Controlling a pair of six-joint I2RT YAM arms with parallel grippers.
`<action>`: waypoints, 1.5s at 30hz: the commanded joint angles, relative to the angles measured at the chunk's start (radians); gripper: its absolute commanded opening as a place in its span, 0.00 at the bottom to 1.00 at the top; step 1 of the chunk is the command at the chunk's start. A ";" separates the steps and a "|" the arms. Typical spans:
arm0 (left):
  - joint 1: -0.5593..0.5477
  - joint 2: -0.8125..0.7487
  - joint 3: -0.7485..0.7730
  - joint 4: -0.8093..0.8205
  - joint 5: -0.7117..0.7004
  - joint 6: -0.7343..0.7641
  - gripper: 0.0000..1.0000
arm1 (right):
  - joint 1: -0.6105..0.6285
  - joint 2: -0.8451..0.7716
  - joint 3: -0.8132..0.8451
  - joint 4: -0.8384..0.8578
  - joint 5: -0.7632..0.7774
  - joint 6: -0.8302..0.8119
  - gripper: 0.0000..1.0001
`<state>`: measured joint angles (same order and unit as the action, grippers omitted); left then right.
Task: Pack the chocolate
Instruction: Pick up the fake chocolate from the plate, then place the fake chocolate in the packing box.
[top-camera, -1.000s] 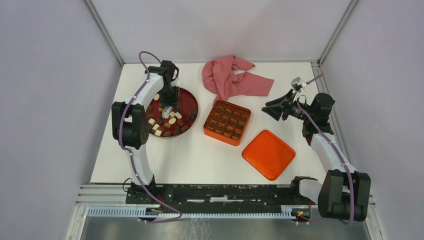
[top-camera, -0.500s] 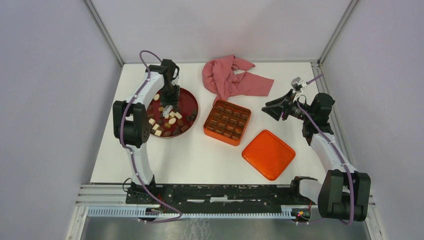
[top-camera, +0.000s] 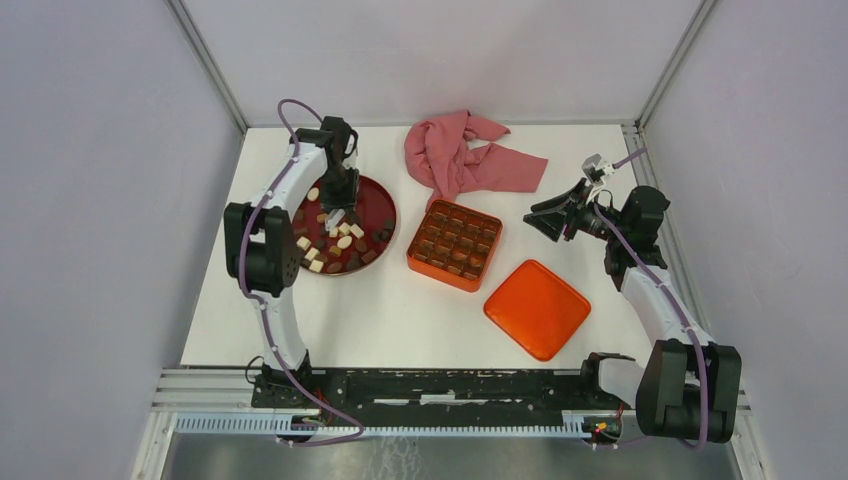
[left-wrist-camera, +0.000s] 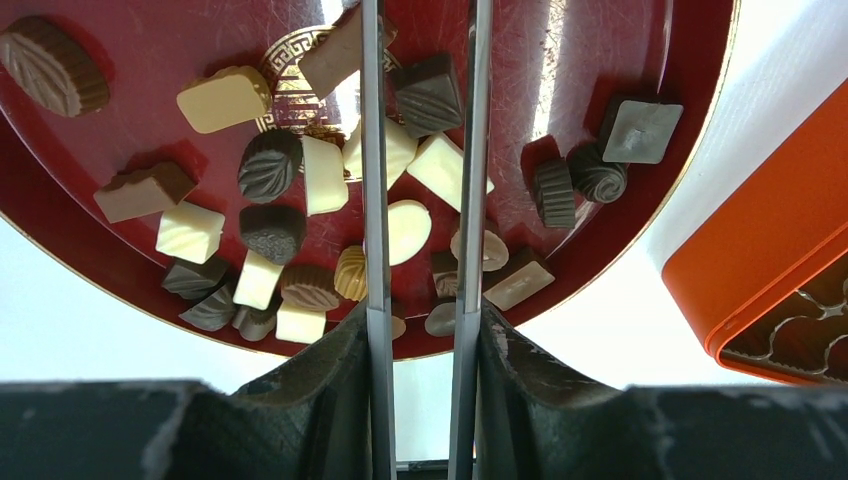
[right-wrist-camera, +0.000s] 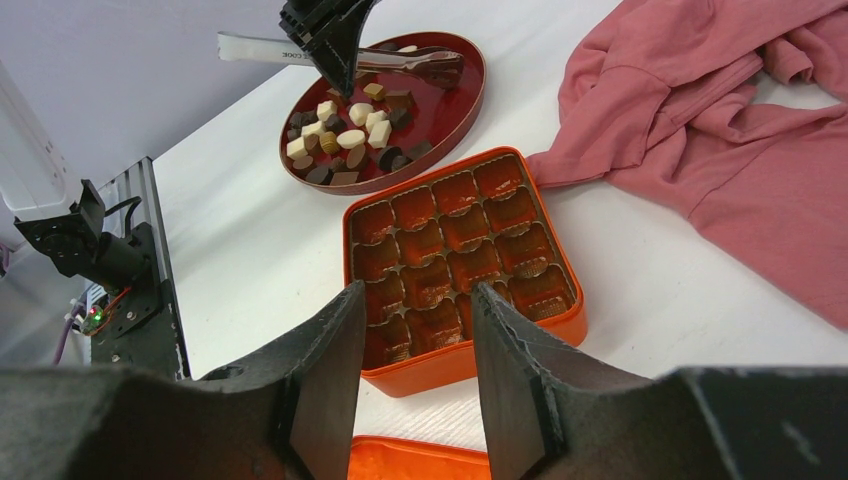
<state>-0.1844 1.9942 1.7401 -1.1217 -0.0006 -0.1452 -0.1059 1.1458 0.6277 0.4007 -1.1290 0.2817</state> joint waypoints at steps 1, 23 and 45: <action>0.008 -0.076 0.003 0.016 -0.022 0.039 0.02 | -0.003 -0.004 0.003 0.026 -0.013 -0.021 0.48; 0.008 -0.538 -0.373 0.194 0.265 -0.039 0.02 | -0.003 -0.001 0.011 -0.009 -0.005 -0.062 0.48; -0.494 -0.432 -0.270 0.313 0.026 -0.270 0.02 | -0.003 0.005 0.043 -0.114 0.024 -0.167 0.48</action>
<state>-0.6323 1.4910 1.4014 -0.8455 0.1604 -0.3626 -0.1059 1.1496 0.6304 0.2810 -1.1156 0.1425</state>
